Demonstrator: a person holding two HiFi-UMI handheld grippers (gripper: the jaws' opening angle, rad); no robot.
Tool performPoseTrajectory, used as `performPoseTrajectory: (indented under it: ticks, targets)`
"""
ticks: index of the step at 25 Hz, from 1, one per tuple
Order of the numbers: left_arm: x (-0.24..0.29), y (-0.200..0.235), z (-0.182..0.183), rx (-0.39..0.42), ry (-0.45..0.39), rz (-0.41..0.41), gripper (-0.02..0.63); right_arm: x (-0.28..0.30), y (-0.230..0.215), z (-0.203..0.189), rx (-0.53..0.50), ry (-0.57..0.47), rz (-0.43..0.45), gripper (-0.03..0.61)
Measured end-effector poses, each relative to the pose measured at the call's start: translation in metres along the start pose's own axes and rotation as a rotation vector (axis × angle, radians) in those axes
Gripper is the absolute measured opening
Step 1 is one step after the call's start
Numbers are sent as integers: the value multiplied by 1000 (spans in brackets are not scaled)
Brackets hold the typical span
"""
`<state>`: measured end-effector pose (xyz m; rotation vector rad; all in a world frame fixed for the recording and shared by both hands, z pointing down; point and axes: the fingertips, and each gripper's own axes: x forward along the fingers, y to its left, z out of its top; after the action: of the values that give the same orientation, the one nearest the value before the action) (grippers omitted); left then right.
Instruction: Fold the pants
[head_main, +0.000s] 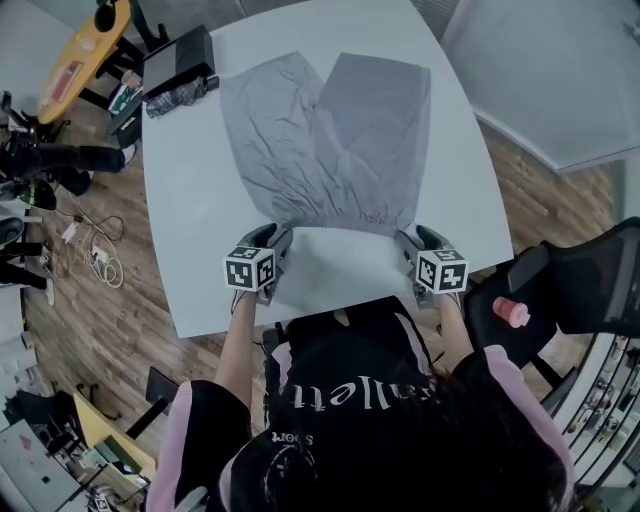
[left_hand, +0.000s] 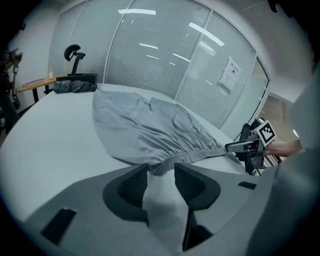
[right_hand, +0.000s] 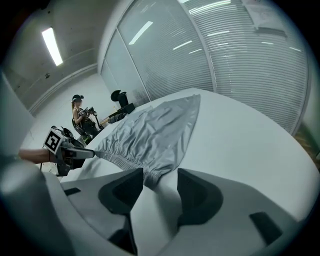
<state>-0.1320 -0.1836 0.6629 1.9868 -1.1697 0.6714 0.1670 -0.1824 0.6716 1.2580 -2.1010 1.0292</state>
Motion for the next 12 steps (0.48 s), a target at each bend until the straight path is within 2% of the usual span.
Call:
performPoseTrajectory:
  ticks: [9, 12]
  targets:
    - [18, 3, 1, -63, 8, 36, 170, 11, 15, -11, -28, 49, 13, 198]
    - [23, 2, 3, -76, 7, 42, 148, 13, 18, -13, -32, 55, -1, 158]
